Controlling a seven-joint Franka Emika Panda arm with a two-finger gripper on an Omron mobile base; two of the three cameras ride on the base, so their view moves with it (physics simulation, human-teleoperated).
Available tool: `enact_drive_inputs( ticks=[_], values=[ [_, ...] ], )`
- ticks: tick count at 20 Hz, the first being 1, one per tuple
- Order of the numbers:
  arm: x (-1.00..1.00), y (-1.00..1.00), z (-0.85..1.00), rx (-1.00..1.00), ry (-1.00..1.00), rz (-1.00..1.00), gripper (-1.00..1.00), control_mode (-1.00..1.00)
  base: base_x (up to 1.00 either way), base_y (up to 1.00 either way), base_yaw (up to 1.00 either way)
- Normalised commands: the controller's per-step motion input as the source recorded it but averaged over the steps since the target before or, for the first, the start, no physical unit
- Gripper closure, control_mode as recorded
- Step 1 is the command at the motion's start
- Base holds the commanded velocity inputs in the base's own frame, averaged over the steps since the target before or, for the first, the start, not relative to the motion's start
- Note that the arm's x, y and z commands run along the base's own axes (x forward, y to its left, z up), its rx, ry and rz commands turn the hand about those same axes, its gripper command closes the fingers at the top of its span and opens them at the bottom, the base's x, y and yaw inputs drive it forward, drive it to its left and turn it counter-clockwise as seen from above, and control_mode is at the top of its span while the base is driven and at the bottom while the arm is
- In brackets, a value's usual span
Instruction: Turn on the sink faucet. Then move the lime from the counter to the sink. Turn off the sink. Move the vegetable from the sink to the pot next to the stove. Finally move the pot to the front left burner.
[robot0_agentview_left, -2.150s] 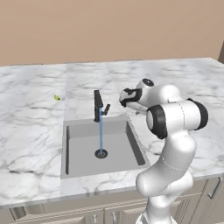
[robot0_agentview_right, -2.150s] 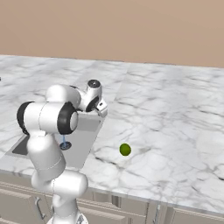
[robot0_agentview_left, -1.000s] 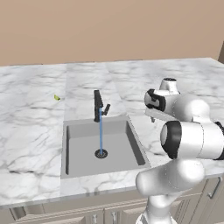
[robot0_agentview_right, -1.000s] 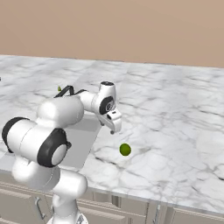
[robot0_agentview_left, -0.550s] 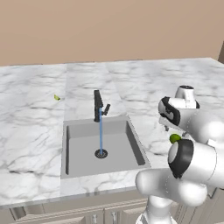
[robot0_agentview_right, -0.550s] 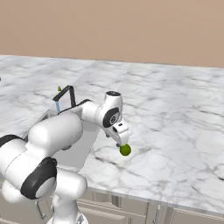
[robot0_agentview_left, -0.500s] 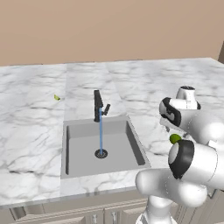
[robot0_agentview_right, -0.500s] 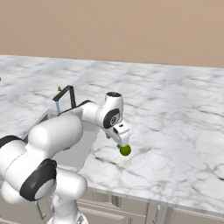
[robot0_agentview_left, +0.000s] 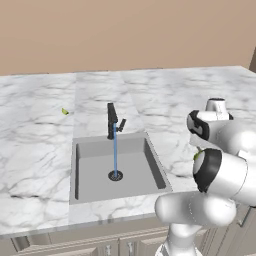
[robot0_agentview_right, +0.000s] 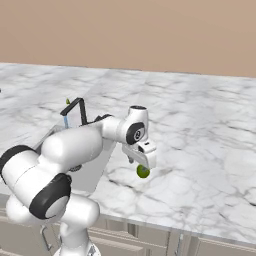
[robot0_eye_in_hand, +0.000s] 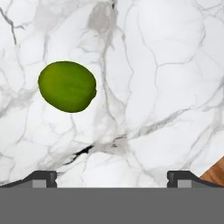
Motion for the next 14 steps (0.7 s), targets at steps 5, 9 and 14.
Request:
enact_drive_inputs(
  ticks=[5, 9, 14],
  values=[
    [0.14, -0.02, -0.07, 0.00, 0.04, 0.02, -1.00, -1.00, 0.00, 0.00, 0.00],
    [0.22, 0.00, -0.04, 0.00, 0.00, 0.09, -1.00, -1.00, 0.00, 0.00, 0.00],
    [0.03, 0.00, -0.04, 0.00, 0.00, 0.15, -1.00, -1.00, 0.00, 0.00, 0.00]
  ],
)
